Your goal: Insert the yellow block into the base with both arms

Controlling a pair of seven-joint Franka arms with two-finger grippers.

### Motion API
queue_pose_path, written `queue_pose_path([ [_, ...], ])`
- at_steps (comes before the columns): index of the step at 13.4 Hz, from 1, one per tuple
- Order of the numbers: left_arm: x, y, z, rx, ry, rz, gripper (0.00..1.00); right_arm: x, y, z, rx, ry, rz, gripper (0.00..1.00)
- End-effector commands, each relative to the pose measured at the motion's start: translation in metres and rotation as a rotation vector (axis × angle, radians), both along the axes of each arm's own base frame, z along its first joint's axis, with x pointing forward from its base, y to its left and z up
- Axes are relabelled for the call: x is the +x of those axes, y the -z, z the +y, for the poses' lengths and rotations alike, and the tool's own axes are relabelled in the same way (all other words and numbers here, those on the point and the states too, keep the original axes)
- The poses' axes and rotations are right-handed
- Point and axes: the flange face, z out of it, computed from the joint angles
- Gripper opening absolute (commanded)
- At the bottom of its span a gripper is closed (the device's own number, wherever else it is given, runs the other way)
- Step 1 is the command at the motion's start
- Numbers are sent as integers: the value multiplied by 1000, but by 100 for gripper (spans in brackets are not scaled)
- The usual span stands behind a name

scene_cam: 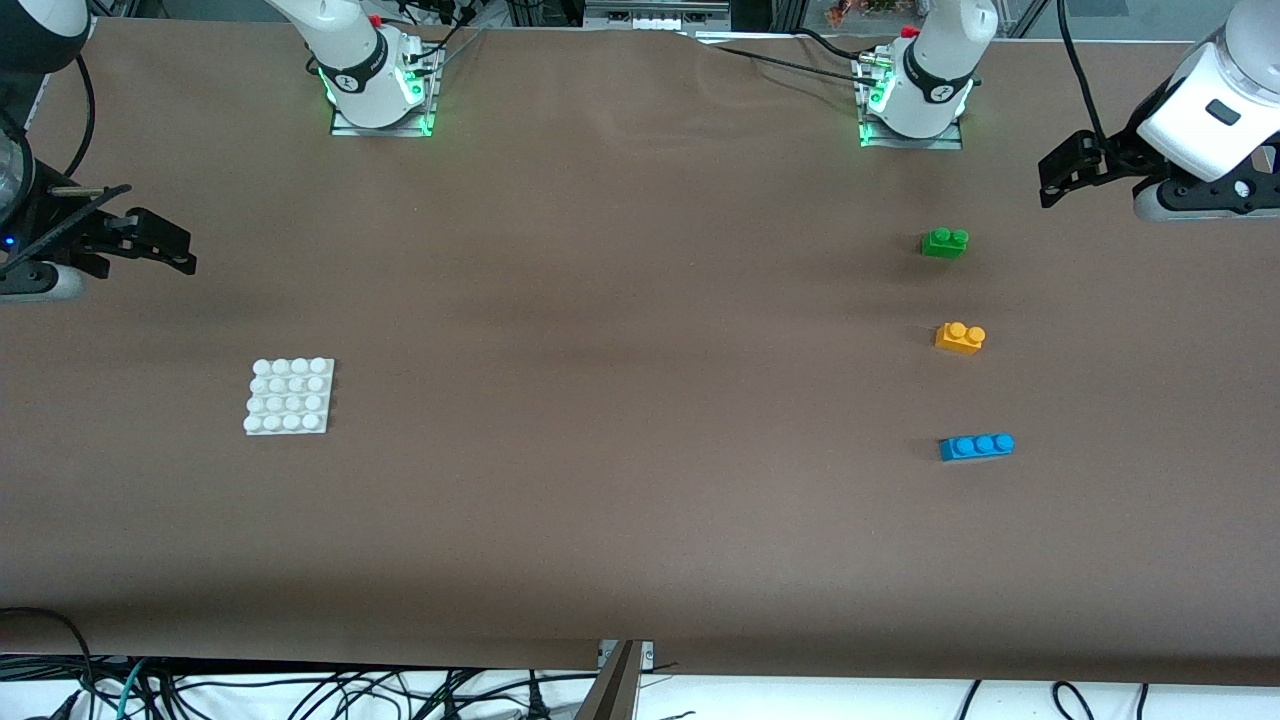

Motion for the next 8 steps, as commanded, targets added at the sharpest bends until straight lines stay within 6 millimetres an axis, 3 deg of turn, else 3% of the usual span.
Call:
queue_pose_path([
  [1,3,-6,-1,-5,-6,-10,100,3,-6,0,-3,13,-8,100],
  [8,3,-6,0,-5,-7,-10,100,3,-6,-1,-3,-3,-9,100],
])
